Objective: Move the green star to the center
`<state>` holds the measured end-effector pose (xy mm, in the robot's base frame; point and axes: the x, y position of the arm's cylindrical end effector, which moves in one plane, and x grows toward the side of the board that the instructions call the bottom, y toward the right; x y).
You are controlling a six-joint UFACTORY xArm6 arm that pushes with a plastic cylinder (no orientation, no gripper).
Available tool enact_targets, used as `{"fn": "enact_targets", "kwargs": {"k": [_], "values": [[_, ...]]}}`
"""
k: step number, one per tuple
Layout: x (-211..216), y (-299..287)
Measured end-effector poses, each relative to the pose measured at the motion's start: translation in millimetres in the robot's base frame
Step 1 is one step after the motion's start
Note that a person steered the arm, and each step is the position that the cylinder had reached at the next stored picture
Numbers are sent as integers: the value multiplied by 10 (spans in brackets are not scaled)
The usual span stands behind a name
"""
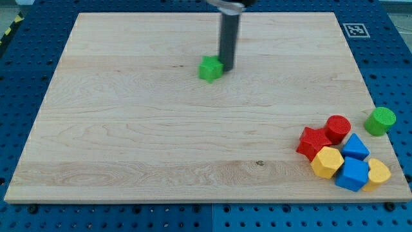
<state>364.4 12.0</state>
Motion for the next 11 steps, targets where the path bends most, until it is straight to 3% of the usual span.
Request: {"fn": "enact_targets", "kwargs": {"k": [1,2,3,4,5,6,7,8,9,11], "values": [[9,347],[301,686],[560,310],[519,-238],[64,-741],[123,-808],[475,-582],[370,-95],[13,33],[-462,-1167]]}}
